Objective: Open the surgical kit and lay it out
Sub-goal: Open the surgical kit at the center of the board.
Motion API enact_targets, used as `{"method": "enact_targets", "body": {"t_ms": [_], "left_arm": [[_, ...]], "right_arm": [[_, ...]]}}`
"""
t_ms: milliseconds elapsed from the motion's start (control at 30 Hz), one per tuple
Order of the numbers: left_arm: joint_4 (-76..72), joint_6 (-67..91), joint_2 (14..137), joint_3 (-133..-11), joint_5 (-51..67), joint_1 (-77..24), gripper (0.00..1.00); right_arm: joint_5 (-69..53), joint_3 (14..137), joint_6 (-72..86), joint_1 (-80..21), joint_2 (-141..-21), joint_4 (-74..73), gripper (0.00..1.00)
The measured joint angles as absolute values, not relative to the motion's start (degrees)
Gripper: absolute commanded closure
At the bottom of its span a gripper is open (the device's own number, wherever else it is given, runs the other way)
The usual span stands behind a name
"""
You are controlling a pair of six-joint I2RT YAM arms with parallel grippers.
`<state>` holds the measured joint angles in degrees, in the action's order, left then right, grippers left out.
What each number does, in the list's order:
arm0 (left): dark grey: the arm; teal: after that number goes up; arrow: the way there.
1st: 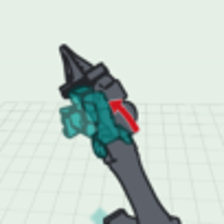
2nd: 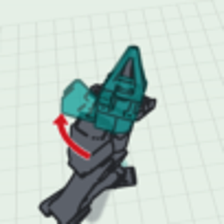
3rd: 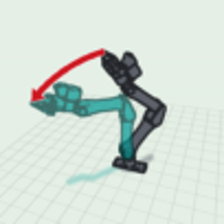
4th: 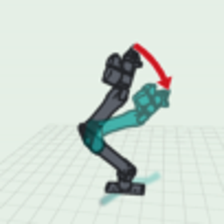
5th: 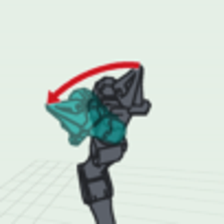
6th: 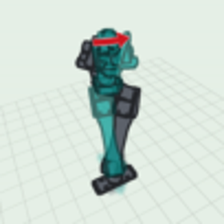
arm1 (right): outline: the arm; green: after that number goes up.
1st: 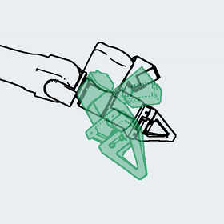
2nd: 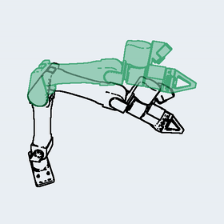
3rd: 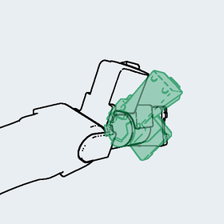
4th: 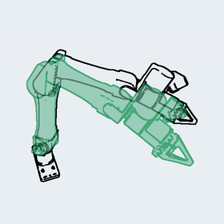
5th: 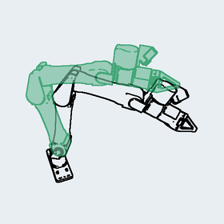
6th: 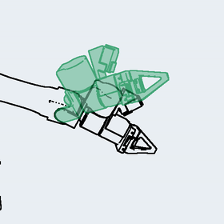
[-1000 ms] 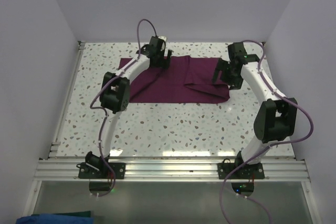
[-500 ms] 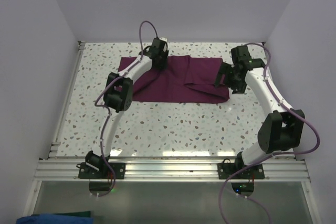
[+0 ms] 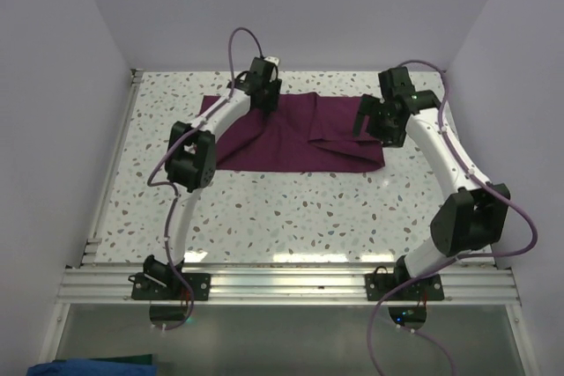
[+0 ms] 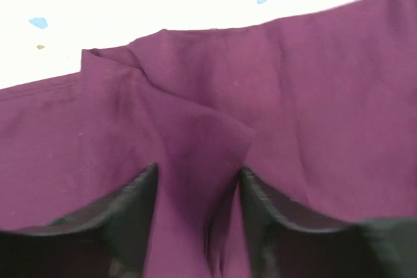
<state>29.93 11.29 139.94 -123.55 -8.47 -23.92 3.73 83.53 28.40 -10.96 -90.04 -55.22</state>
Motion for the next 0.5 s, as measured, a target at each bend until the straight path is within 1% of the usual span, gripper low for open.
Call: {"method": "enact_targets", "body": {"t_ms": [133, 300, 367, 500], "left_arm": [[29.8, 10.9, 135.0, -120.6, -6.7, -23.8, 0.4], [29.7, 10.8, 131.3, -119.1, -5.7, -23.7, 0.48], [29.7, 10.8, 130.6, -117.7, -5.2, -23.7, 0.48], [31.0, 10.7, 130.7, -116.3, -4.0, -23.8, 0.41]], "right_arm": [[3.0, 91.2, 28.5, -12.9, -92.9, -54.3, 0.11], [2.1, 101.3, 28.9, -16.1, -101.3, -53.1, 0.12], [2.3, 107.4, 28.9, -17.8, -107.1, -53.2, 0.12], [2.7, 118.8, 29.3, -19.8, -119.3, -54.3, 0.12]]}}
